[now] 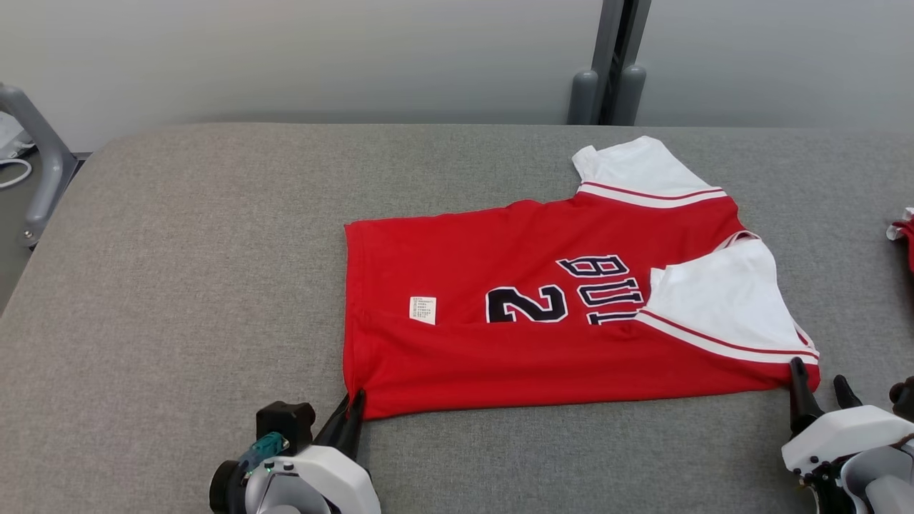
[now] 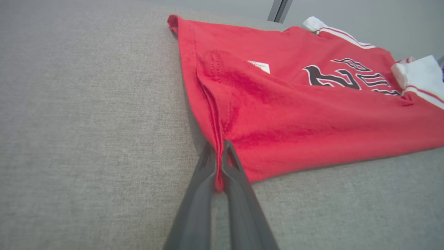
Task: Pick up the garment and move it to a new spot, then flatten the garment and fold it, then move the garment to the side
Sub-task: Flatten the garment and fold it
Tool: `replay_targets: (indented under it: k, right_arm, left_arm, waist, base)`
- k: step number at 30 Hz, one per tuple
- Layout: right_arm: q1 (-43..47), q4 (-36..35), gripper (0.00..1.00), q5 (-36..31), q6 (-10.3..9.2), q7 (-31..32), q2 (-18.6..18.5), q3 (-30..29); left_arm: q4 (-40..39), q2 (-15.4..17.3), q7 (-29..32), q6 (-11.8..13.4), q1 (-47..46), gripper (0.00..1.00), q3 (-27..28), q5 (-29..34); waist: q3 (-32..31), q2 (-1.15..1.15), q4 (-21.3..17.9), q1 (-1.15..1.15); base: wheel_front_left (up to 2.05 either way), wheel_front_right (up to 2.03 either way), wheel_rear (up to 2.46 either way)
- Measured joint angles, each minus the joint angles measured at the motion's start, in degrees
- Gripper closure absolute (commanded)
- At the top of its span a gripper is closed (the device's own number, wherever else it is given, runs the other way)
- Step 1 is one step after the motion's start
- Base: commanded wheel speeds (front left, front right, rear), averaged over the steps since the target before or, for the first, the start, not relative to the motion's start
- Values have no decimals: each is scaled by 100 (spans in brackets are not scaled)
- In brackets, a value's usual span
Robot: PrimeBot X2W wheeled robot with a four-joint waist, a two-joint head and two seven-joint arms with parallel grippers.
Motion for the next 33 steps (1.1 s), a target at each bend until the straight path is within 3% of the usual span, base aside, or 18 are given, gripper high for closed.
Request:
replay_targets:
  k: [11,12,14,22,33]
  right_arm:
    - [-369,502,0,837,0,90,-256,767]
    - [-384,510,29,878,-1,88,-267,846]
    - [-401,506,100,945,-1,62,-292,1011]
    - [-416,430,100,1245,0,-5,-407,1396]
    - [34,193,100,1816,0,-23,-516,1628]
  left_arm:
    - [-10,1,-1,-63,-45,100,-58,115]
    - [-9,1,0,-65,-46,100,-66,115]
    - [-2,1,0,-68,-47,100,-75,115]
    - [114,1,-1,-71,-49,100,-121,265]
    - [353,7,0,-267,70,100,-142,312]
  waist:
    - [144,0,92,0]
    - [144,0,97,0]
    - [138,0,102,0]
    - [6,0,71,0]
    - [-348,0,35,0]
  base:
    - [0,0,0]
    - [0,0,0]
    - [0,0,0]
    - [0,0,0]
    - [0,0,0]
